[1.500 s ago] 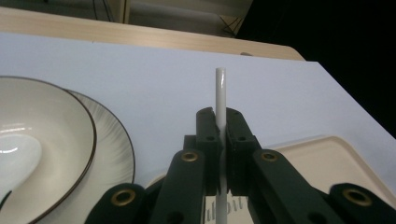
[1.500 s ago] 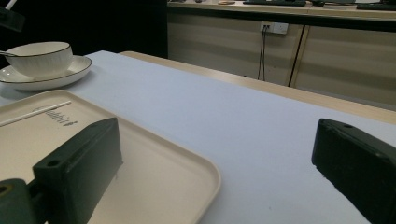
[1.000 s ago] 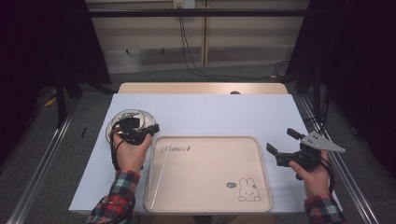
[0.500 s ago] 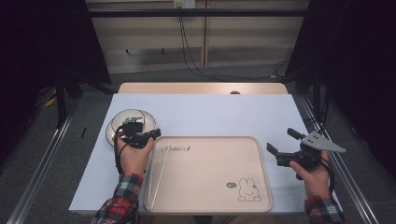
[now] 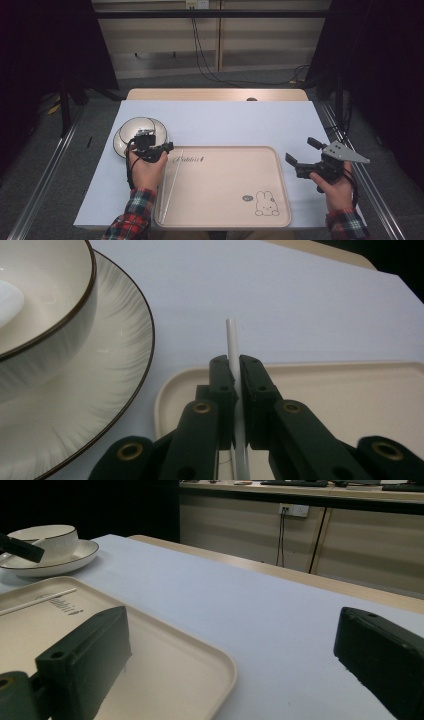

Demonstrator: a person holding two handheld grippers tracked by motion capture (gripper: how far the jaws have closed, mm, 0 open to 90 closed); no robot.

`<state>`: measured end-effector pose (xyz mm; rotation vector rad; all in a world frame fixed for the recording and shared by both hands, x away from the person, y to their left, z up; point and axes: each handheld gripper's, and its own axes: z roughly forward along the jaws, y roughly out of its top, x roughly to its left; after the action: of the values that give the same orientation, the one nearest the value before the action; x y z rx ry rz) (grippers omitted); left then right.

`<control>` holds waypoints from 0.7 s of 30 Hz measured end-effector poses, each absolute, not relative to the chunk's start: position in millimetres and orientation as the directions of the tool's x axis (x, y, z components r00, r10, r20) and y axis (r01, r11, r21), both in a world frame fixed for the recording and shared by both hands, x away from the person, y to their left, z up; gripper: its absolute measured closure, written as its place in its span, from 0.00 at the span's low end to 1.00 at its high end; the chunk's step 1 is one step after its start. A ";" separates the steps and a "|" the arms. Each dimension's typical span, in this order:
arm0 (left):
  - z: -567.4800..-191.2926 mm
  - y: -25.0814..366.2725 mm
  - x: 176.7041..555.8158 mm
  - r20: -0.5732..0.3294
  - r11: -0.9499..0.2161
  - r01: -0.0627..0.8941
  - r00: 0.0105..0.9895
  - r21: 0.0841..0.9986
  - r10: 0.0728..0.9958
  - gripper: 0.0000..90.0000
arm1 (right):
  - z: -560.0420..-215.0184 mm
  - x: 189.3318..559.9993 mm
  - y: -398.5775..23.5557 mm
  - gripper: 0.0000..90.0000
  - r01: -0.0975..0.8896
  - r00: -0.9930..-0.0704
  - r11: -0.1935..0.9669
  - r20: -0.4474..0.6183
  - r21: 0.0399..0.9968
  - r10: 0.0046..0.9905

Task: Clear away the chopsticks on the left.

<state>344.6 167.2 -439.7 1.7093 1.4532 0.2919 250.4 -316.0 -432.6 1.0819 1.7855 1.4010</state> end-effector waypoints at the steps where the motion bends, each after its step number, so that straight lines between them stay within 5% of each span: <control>1: -440.9 166.9 344.9 -0.330 0.034 0.698 0.296 0.716 0.896 0.95 | -432.6 250.3 -316.1 0.01 0.227 -0.473 0.102 0.018 0.968 0.881; 21: -465.1 162.7 347.6 -0.288 0.003 0.740 0.258 0.673 0.922 0.92 | -432.6 250.4 -316.2 0.01 0.229 -0.471 0.099 0.021 0.968 0.882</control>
<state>347.6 162.7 -465.1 1.7768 1.5244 0.3057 250.4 -316.2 -432.6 1.0890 1.7827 1.4007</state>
